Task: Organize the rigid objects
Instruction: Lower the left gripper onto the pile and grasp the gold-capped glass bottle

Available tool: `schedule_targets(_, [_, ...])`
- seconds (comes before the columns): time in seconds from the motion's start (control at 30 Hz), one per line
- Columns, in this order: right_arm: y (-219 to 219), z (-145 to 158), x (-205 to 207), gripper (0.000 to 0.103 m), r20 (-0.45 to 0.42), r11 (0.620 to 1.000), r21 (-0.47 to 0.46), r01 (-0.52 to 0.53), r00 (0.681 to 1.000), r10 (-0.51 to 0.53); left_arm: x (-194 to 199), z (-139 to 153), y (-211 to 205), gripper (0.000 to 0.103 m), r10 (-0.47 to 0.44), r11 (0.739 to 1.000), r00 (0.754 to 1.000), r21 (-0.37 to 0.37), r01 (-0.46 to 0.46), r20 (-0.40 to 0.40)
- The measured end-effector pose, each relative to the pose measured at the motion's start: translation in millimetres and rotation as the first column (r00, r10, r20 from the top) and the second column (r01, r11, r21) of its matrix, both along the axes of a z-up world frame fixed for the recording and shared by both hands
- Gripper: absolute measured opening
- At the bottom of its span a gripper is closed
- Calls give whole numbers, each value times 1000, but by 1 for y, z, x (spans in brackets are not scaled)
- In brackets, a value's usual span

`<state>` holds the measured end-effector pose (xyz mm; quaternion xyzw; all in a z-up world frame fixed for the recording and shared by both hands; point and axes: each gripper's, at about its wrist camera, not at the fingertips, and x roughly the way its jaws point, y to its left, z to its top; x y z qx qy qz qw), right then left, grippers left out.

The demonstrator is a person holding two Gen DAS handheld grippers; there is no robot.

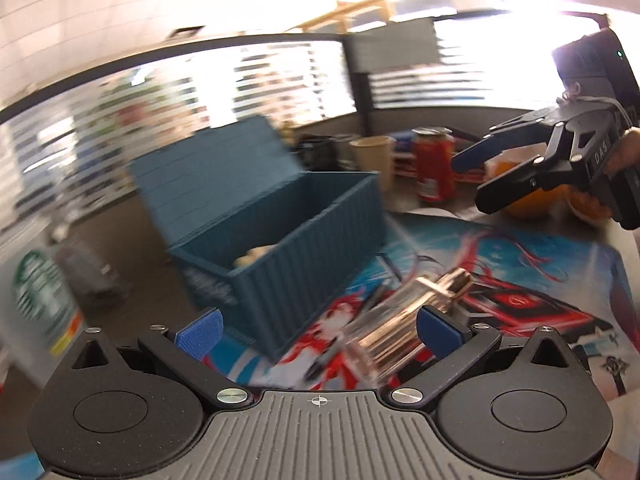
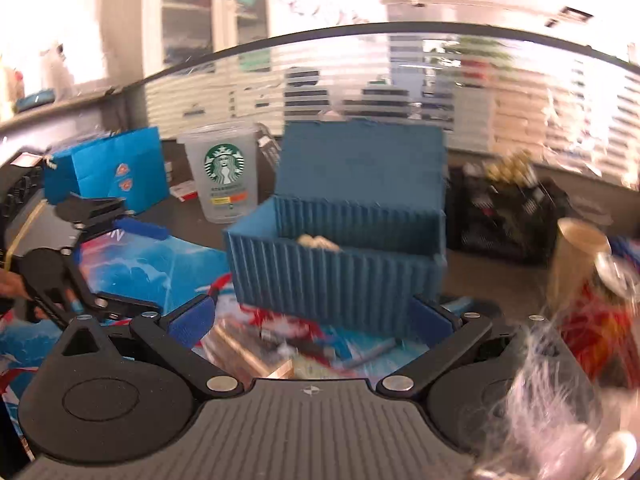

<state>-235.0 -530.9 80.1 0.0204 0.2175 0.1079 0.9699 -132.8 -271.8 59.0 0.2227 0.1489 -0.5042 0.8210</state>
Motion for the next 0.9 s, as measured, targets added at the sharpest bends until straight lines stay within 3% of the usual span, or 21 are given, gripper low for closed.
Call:
schedule_targets(0.17, [-23,-17,-31,103,16,991,111,78,997,-80,7,-8,-30,103,-150,983,986,96,156,-67])
schedule_targets(0.33, [-43,-31,-51,103,40,965,227,129,989,-142,5,-23,-51,102,-307,935,949,164,314,-65])
schedule_targets(0.47, [-49,-41,-55,103,42,948,286,137,987,-155,14,-35,-66,86,-347,906,929,209,368,-131])
schedule_targets(0.6, [-50,-46,-56,103,46,940,318,124,988,-146,16,-40,-67,63,-353,902,931,233,364,-87])
schedule_targets(0.73, [-55,-54,-58,103,47,924,364,119,988,-145,18,-37,-64,56,-353,900,930,234,368,-105])
schedule_targets(0.8, [-58,-60,-58,103,39,914,387,121,988,-148,12,-36,-63,50,-377,883,922,266,386,-85])
schedule_targets(0.9, [-61,-66,-56,103,27,903,413,120,989,-143,8,-36,-65,49,-407,854,909,314,414,-90])
